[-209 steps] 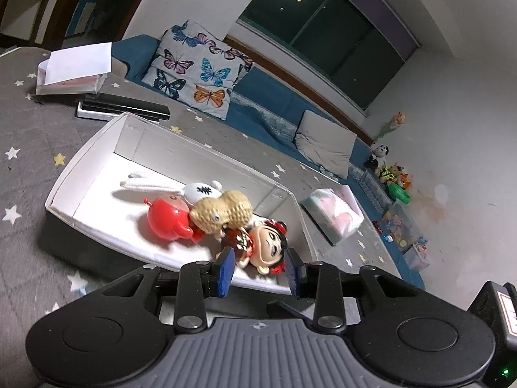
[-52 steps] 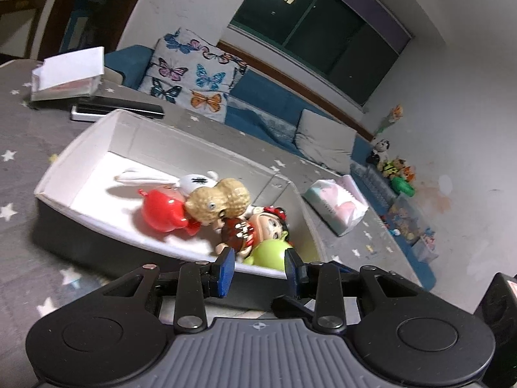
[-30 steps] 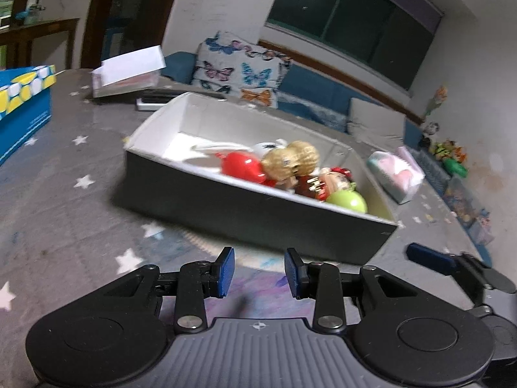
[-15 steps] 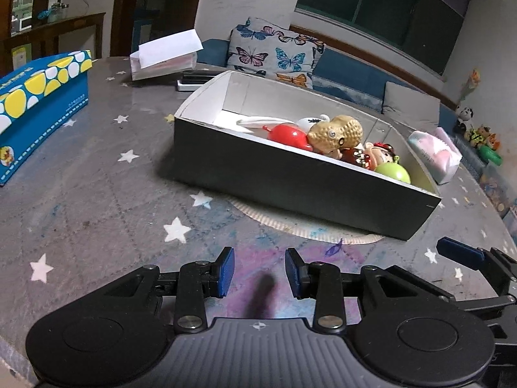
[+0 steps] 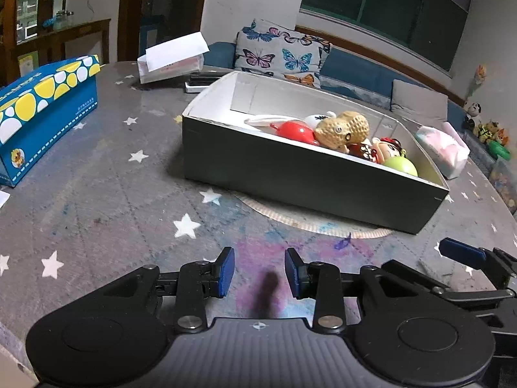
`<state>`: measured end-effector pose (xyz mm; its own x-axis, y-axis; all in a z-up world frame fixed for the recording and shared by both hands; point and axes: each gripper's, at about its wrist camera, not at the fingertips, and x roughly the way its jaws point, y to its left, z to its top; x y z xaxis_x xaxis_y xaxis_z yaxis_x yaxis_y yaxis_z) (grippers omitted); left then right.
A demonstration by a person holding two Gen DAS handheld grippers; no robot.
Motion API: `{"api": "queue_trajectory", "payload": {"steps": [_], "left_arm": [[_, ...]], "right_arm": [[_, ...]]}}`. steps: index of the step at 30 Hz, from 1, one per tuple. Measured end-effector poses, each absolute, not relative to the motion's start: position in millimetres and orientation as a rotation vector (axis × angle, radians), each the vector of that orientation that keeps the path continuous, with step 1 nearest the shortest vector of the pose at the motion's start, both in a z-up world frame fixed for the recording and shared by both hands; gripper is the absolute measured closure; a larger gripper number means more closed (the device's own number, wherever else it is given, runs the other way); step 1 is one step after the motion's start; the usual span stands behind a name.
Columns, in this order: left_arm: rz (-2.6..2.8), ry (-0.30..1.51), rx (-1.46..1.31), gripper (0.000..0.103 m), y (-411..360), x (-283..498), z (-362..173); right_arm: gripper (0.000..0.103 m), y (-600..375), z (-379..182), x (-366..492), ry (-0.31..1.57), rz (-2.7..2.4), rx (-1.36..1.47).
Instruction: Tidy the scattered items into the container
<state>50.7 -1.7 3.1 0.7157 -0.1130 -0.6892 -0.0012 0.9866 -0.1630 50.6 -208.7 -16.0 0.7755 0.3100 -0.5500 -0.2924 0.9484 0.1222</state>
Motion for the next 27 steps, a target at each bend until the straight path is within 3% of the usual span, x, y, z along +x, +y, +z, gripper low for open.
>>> {"api": "queue_trajectory", "payload": {"steps": [27], "left_arm": [[-0.104, 0.752, -0.110, 0.067, -13.4, 32.3, 17.5]], "right_arm": [[0.000, -207.5, 5.6, 26.5, 0.562, 0.300, 0.043]]}}
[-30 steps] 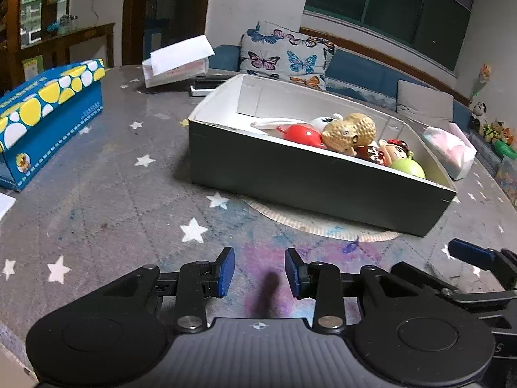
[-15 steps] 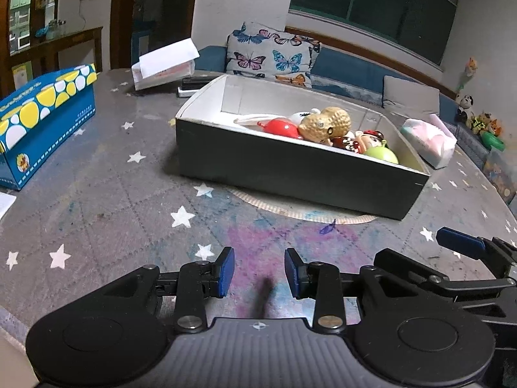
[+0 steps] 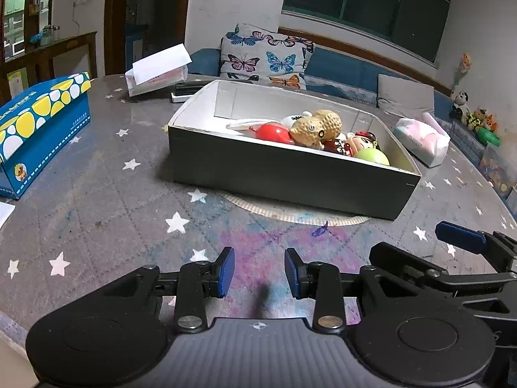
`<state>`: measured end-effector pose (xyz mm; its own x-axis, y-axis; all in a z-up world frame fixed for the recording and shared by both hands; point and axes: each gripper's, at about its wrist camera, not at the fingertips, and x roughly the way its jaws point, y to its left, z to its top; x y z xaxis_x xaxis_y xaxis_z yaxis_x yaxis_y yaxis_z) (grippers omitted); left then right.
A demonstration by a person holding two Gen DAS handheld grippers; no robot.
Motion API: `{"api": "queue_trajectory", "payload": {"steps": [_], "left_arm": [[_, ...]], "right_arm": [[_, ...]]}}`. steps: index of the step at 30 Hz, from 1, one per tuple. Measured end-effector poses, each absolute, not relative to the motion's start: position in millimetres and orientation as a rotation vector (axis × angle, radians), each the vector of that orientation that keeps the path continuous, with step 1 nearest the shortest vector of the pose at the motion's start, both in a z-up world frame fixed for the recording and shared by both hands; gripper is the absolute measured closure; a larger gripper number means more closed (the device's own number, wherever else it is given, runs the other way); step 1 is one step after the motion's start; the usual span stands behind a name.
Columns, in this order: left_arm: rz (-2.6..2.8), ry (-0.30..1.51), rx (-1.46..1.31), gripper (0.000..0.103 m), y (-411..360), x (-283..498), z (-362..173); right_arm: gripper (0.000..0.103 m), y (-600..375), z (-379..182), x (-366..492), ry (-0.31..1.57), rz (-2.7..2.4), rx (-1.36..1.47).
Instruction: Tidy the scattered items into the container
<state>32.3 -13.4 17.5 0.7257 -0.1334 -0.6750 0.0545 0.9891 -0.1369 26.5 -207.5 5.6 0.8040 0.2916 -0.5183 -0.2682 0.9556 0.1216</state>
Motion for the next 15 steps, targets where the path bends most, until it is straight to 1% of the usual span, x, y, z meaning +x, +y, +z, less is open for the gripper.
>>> {"api": "queue_trajectory", "payload": {"steps": [15], "left_arm": [[-0.100, 0.745, -0.052, 0.067, -25.7, 51.2, 22.1]], "right_arm": [[0.000, -212.2, 1.3, 45.4, 0.613, 0.270, 0.073]]}}
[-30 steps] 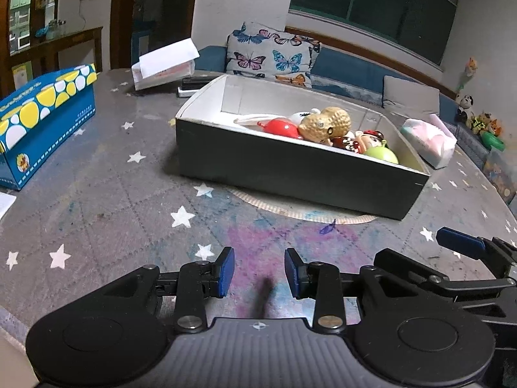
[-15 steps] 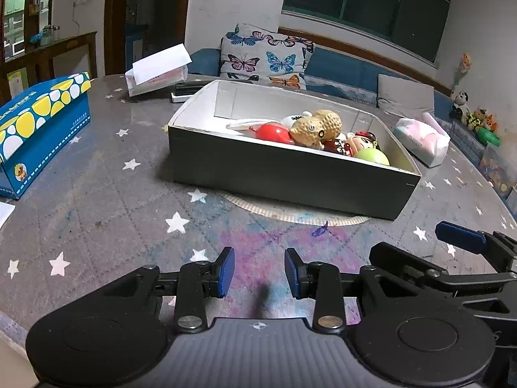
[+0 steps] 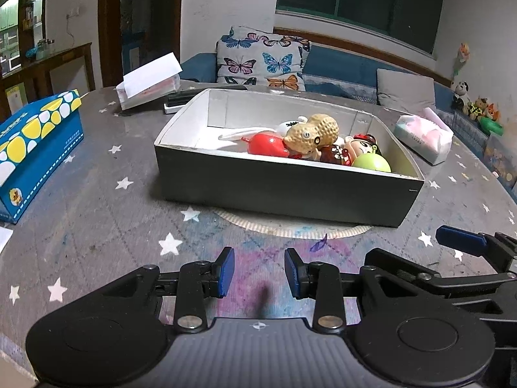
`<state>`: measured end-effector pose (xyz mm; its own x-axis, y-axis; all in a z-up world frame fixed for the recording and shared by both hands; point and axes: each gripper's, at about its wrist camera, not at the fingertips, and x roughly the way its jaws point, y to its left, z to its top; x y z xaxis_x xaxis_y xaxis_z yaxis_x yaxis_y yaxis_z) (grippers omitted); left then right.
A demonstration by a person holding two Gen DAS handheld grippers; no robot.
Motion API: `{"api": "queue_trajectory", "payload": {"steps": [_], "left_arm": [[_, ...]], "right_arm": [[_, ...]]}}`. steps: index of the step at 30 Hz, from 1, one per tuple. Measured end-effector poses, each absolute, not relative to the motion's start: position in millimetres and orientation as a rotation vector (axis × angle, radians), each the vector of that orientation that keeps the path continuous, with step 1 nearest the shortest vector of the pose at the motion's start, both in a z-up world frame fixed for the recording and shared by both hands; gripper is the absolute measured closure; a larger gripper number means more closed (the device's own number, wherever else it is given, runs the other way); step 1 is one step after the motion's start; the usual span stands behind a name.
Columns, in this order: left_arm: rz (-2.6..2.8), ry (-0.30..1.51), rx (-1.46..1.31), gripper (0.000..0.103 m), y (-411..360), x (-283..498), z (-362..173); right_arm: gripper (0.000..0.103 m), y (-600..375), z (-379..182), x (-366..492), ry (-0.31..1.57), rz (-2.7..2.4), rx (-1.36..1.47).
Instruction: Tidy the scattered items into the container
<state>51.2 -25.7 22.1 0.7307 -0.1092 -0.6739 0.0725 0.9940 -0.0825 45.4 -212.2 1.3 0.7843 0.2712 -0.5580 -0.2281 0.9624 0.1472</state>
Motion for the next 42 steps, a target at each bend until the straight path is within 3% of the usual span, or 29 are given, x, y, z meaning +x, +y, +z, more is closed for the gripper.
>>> {"api": "queue_trajectory", "payload": {"steps": [42], "left_arm": [[-0.102, 0.773, 0.068, 0.067, -30.0, 109.8, 12.2]], "right_arm": [[0.000, -204.6, -14.7, 98.2, 0.732, 0.206, 0.110]]}}
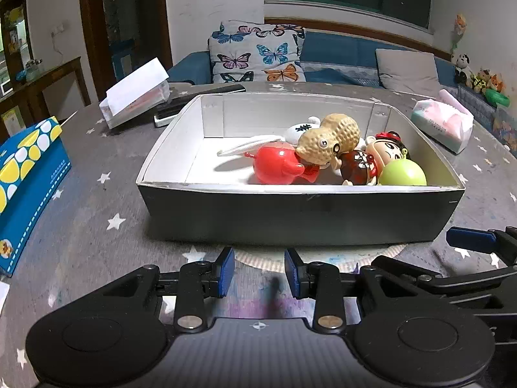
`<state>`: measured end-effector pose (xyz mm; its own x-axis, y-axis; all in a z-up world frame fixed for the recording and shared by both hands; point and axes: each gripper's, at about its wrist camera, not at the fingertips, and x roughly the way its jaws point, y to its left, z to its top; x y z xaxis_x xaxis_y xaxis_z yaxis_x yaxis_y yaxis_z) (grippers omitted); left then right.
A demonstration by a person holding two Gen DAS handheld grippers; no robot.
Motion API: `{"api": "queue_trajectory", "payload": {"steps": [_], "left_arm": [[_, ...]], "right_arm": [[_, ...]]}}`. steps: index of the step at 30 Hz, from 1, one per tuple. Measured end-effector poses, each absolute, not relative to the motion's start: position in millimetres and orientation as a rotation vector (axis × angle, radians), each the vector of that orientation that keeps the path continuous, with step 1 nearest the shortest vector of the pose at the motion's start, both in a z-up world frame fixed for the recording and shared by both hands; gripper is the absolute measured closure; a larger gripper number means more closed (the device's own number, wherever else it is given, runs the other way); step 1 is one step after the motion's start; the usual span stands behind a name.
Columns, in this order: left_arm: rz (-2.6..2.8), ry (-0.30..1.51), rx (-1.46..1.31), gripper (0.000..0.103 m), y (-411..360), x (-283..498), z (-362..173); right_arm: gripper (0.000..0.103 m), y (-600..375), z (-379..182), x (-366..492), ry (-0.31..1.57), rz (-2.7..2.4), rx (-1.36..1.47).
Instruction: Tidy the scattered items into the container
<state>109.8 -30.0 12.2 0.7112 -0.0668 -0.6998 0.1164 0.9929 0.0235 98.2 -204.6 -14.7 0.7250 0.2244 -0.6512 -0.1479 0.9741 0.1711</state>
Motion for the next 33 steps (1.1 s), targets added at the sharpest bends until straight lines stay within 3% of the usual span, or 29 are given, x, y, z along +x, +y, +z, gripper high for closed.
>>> {"api": "queue_trajectory", "payload": {"steps": [25, 33], "left_arm": [[-0.121, 0.801, 0.054, 0.067, -30.2, 129.2, 2.7], [-0.134, 0.787, 0.039, 0.072, -31.1, 129.2, 5.1]], "right_arm": [[0.000, -207.4, -26.2, 113.9, 0.780, 0.175, 0.145], [0.000, -207.9, -26.4, 113.0, 0.772, 0.172, 0.147]]}}
